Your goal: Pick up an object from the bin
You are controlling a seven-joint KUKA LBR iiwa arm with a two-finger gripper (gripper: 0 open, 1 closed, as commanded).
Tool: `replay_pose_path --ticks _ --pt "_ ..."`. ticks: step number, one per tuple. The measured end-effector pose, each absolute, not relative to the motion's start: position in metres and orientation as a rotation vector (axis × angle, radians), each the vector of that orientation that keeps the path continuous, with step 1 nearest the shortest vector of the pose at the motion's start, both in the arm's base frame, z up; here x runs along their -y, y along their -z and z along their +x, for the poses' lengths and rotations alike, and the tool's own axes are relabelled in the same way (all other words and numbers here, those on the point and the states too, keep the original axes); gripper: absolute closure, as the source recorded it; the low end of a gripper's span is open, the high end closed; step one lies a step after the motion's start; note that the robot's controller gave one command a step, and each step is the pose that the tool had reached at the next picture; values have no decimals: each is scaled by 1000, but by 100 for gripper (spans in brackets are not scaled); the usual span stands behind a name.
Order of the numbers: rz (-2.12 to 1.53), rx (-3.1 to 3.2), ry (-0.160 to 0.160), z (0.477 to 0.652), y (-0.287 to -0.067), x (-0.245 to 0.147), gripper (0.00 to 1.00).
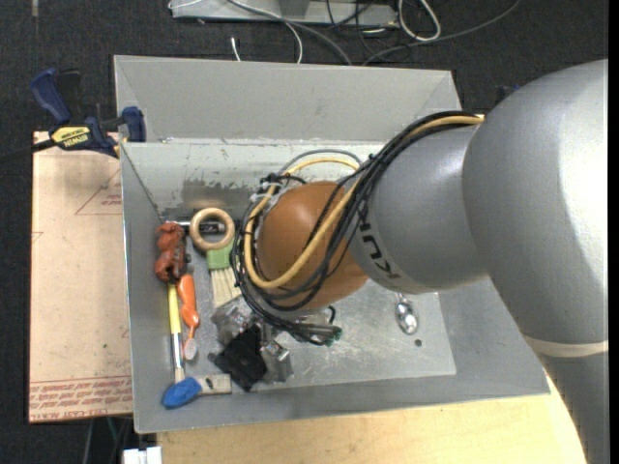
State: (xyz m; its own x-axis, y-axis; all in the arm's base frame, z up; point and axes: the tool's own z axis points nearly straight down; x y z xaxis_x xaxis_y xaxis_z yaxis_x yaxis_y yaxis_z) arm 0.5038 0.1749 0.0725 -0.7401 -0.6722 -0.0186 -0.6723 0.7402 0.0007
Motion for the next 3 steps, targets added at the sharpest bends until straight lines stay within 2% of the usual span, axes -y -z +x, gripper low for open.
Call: replay_pose_path --ticks 1,2,3 --pt "-1125 -2918 -12 503 -77 -175 100" --pt "-1124 -2918 -13 503 -90 -175 100" --pt "-1125 -2924 -16 501 -132 -175 100"
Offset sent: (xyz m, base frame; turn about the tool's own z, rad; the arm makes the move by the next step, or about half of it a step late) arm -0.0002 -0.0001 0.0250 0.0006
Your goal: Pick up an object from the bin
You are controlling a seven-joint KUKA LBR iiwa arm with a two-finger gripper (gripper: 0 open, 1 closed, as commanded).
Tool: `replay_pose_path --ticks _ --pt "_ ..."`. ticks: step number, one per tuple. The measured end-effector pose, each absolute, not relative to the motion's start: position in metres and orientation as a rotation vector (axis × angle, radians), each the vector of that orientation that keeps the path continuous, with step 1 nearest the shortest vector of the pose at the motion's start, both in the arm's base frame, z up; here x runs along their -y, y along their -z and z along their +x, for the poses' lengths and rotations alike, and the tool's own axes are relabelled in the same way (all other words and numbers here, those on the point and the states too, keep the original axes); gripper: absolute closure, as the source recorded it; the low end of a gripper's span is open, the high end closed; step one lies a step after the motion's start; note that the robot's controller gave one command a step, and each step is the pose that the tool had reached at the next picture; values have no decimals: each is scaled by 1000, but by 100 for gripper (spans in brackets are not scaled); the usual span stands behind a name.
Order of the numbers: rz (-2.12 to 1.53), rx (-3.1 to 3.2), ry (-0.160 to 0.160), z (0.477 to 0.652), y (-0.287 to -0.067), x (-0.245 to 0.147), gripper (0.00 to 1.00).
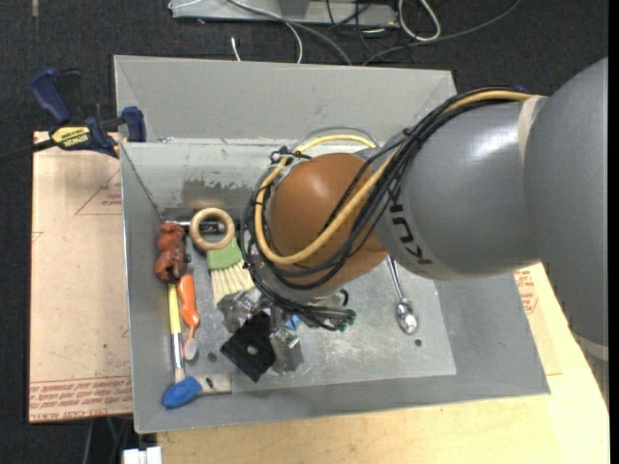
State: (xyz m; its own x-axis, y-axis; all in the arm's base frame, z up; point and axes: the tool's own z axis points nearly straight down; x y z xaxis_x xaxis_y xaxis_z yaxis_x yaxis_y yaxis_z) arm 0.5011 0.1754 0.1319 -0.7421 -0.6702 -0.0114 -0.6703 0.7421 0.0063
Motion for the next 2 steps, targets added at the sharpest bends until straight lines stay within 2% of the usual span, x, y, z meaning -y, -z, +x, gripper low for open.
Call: replay_pose_path --ticks 1,2 --pt "-1121 -2918 -15 503 -158 -176 100" --pt "-1121 -2918 -15 503 -167 -176 100"
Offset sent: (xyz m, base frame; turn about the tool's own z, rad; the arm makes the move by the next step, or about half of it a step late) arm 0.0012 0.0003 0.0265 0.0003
